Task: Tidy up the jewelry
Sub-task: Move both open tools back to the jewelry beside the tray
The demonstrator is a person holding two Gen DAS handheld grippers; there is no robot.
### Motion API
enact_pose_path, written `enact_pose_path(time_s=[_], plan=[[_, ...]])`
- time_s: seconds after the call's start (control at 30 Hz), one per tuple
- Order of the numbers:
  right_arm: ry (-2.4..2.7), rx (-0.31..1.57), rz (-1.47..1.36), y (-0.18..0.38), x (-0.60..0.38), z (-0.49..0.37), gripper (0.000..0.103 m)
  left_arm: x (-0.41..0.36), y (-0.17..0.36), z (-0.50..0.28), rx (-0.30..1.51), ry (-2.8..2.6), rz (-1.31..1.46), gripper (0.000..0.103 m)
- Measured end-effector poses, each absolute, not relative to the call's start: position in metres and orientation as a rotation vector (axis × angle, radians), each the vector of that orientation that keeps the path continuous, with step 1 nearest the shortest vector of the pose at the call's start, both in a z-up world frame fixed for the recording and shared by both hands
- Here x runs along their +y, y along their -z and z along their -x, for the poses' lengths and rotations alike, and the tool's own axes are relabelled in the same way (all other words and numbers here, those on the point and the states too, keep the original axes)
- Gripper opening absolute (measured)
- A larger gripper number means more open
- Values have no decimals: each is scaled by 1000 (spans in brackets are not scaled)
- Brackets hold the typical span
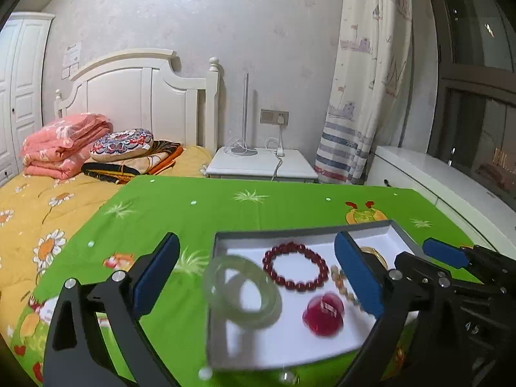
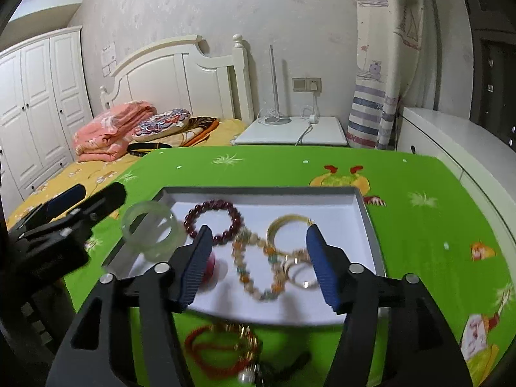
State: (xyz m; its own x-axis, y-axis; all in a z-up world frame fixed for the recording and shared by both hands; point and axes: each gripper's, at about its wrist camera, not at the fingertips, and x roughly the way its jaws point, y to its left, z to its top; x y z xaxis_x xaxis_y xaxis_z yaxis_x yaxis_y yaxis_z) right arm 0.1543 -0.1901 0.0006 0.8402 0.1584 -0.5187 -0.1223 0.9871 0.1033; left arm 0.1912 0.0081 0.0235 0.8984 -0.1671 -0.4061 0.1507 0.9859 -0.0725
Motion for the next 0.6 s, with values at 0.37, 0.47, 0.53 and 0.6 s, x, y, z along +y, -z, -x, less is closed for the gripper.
enact_pose_path(time_s=[0.37,0.47,0.53,0.6], plan=[[-123,633,-53,25,-204,-100,65,18,7,-130,520,170,80,98],[-106,659,-27,33,-210,-91,65,13,8,-118,523,179,70,98],[-119,660,-35,36,-214,-84,65,8,7,-109,506,183,51,98],[-116,647,-20,34,-214,-78,65,0,10,-105,513,196,29,98]])
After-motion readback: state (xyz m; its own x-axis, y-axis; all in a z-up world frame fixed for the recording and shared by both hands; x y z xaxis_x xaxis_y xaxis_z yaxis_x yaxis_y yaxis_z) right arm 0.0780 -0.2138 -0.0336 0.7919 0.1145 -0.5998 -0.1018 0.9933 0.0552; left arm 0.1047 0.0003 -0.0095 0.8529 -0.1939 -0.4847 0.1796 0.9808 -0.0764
